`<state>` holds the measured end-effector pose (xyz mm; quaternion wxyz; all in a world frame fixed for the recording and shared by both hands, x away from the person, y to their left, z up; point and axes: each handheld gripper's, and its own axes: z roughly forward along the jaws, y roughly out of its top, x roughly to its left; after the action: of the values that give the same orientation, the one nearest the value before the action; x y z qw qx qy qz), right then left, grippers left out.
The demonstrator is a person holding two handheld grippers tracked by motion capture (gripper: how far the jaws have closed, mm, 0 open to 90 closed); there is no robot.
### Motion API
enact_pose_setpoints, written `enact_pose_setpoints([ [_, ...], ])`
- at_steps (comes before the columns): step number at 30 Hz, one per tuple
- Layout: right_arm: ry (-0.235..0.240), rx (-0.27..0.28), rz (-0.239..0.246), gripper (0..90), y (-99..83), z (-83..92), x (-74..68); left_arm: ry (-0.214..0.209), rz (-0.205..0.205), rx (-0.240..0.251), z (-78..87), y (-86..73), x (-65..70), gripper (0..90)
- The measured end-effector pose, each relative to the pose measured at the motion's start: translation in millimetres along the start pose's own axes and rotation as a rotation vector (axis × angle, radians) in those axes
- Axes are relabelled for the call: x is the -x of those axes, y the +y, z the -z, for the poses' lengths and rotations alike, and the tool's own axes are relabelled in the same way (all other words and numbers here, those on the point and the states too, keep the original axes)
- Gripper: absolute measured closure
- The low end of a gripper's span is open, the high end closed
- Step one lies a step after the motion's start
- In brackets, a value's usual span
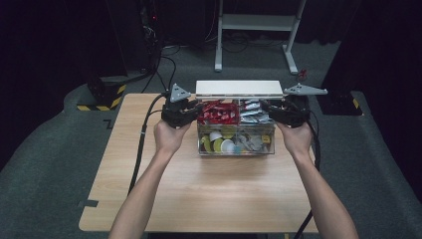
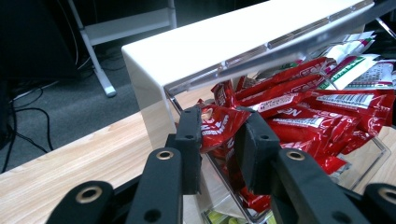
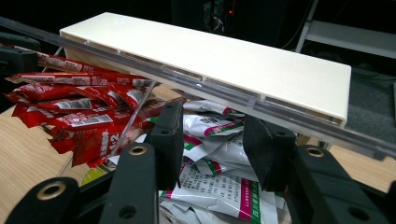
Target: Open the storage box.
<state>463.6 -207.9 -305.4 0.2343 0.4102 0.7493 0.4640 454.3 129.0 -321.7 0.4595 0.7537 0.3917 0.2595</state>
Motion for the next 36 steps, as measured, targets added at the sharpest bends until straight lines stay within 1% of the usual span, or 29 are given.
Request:
enact_pose_setpoints([
  [3,-0.003,-0.003,0.002,58.4,0.1,-1.1,-0.2,0.005,-0.013,-0.005,-1.1,2.5,2.3,73.9],
  [5,-0.005,-0.001,-0.004,58.3,0.1,-1.3,-0.7,0.005,-0.027,-0.010,-1.7,2.8,3.0,76.8],
  [7,-0.006,-0.001,-0.005,58.4,0.0,-1.4,-1.0,0.006,-0.024,-0.011,-2.0,2.7,3.5,79.9],
  [8,-0.004,-0.004,-0.004,58.4,0.0,-1.8,-0.7,0.011,-0.037,-0.016,-1.8,2.9,3.9,80.4],
  [9,-0.002,-0.004,-0.005,58.4,0.0,-1.7,-0.5,0.010,-0.040,-0.016,-1.5,2.9,4.2,80.8],
  [11,-0.001,-0.004,-0.005,58.4,-0.3,-1.7,-0.5,0.010,-0.041,-0.011,-1.1,3.0,4.9,81.8],
  [12,-0.002,-0.007,-0.005,58.3,-0.2,-1.7,-0.7,0.008,-0.051,-0.005,1.2,3.2,5.5,82.2],
  [13,-0.002,-0.007,-0.002,58.4,0.0,-1.7,-0.5,0.003,-0.051,0.003,2.8,3.5,6.1,82.5],
  [16,0.000,-0.010,-0.006,58.3,-0.2,-1.6,-0.4,-0.017,-0.041,0.027,9.5,5.2,6.6,83.3],
  [17,0.000,-0.010,-0.006,58.3,-0.2,-1.6,-0.4,-0.017,-0.041,0.027,9.5,5.2,6.6,83.5],
  [18,-0.001,-0.012,-0.007,58.2,0.2,-1.8,-0.6,-0.024,-0.038,0.035,12.6,5.8,6.8,83.8],
  [19,-0.002,-0.012,-0.007,58.2,0.1,-1.8,-0.7,-0.029,-0.043,0.044,17.5,5.8,6.8,83.9],
  [22,-0.005,-0.013,-0.005,58.3,-0.1,-1.9,-0.9,-0.037,-0.038,0.067,26.1,2.3,6.5,84.3],
  [23,-0.006,-0.013,-0.006,58.3,0.2,-2.1,-1.1,-0.037,-0.038,0.067,26.1,2.3,6.5,84.4],
  [25,-0.009,-0.014,-0.004,58.1,0.1,-2.4,-1.4,-0.042,-0.035,0.072,30.8,-0.2,4.5,84.6],
  [27,-0.007,-0.013,-0.008,58.2,0.0,-2.9,-1.4,-0.059,-0.009,0.094,36.9,-3.3,-0.6,84.6],
  [28,-0.007,-0.013,-0.008,58.2,0.0,-2.9,-1.4,-0.059,-0.009,0.094,36.9,-3.3,-0.6,84.6],
  [29,-0.006,-0.014,-0.008,58.2,0.1,-3.0,-1.1,-0.068,0.000,0.102,39.6,-4.1,-2.2,84.6],
  [30,-0.006,-0.016,-0.008,58.2,-0.1,-2.9,-1.3,-0.068,0.003,0.112,43.9,-5.2,-3.2,84.6],
  [31,-0.006,-0.016,-0.008,58.2,-0.1,-2.9,-1.3,-0.068,0.003,0.112,43.9,-5.2,-3.2,84.6],
  [33,-0.010,-0.020,-0.006,58.1,-0.2,-3.4,-1.5,-0.074,0.008,0.125,50.6,-6.6,-4.4,84.6],
  [36,-0.010,-0.022,-0.007,57.8,-0.2,-3.4,-1.9,-0.081,0.010,0.134,56.1,-7.2,-6.2,84.7],
])
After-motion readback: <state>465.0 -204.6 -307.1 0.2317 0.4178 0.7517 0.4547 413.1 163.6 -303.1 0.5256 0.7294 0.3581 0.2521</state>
